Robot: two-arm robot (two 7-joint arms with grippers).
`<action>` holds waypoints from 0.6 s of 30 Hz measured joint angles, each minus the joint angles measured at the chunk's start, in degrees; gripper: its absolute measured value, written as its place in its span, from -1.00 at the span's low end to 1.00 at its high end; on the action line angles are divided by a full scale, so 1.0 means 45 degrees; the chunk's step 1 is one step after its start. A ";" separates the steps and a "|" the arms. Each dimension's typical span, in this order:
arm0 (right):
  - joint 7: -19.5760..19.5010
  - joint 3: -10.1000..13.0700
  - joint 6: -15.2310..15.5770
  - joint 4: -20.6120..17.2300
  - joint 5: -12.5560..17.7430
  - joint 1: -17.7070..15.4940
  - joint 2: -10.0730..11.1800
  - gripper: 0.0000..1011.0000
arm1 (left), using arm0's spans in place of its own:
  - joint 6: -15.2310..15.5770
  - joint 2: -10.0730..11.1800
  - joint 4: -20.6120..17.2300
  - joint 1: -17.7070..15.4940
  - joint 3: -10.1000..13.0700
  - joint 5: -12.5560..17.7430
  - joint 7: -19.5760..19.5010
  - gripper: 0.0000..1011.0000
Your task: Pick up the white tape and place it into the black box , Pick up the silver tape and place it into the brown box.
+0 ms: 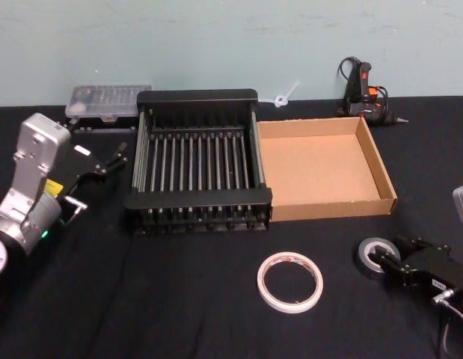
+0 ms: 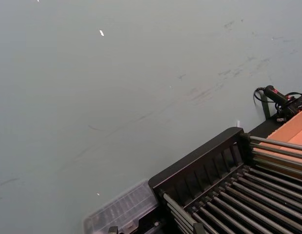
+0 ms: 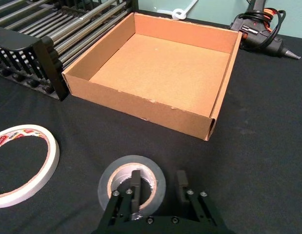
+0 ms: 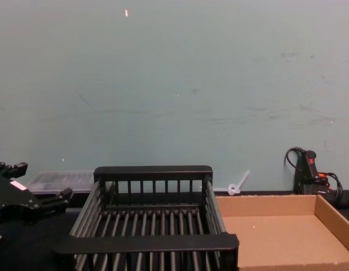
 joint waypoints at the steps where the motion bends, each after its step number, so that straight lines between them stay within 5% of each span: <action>1: 0.0001 0.0000 0.0001 0.0000 0.0000 0.0001 0.0001 -0.15 | 0.0000 0.0000 0.0000 0.0000 0.0000 0.0000 0.0000 0.98; 6: -0.0006 0.0001 0.0001 0.0003 -0.0002 0.0000 0.0001 -0.45 | 0.0000 0.0000 0.0000 0.0000 0.0000 0.0000 0.0000 0.98; 18: -0.0008 -0.0002 0.0004 0.0004 -0.0004 0.0000 0.0001 -0.62 | 0.0000 0.0000 0.0000 0.0000 0.0001 0.0001 0.0000 0.98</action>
